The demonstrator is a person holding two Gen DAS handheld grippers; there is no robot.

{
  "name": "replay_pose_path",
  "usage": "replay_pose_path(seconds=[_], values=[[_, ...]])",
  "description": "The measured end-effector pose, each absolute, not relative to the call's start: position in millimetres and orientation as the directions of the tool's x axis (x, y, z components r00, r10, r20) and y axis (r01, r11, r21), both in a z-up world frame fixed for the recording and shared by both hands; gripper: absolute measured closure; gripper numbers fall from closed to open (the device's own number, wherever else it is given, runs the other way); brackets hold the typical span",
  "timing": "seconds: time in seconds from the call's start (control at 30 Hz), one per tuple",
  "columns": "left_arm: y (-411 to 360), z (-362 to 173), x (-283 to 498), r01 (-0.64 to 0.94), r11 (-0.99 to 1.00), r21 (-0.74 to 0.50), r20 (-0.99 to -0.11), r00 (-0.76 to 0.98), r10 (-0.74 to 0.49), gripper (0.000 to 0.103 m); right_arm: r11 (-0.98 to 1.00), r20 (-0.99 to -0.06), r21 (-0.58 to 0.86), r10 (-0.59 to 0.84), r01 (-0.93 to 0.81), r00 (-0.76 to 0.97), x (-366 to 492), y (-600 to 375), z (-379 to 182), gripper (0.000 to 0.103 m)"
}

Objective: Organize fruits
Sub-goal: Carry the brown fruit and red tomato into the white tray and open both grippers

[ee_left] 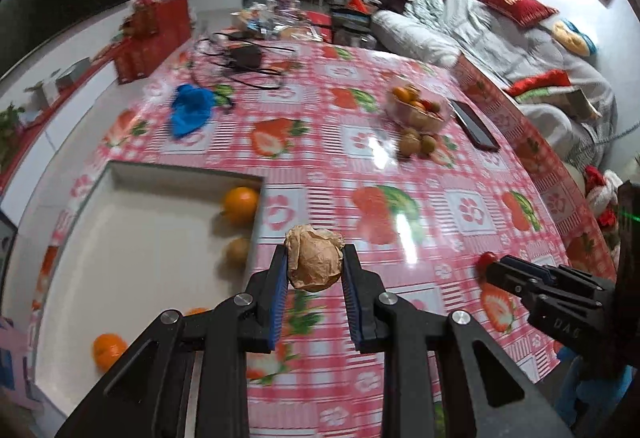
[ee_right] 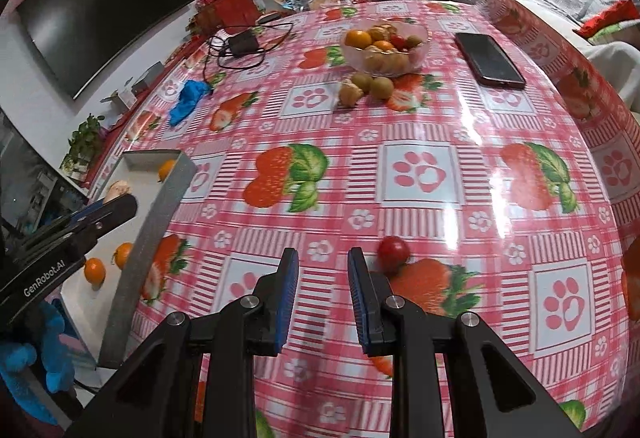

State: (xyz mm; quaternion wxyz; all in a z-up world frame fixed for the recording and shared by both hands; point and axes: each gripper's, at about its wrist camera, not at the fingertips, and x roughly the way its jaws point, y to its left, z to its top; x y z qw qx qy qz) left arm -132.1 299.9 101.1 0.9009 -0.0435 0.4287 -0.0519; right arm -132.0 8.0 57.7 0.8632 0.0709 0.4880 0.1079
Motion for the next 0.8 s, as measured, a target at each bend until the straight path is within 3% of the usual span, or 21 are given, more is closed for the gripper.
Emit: replay_pose_path(seconds=[0.53, 0.8], values=[[402, 90, -152, -0.119, 0.981, -0.155, -0.755, 0.654, -0.04, 0.075, 0.947, -0.815, 0.21, 0.307, -0.243, 0.491, -123, 73, 68, 0.076], [413, 79, -159, -0.134, 0.977, -0.168, -0.765, 0.642, -0.043, 0.075, 0.941, -0.752, 0.142, 0.305, -0.308, 0.584, -141, 87, 92, 0.076]])
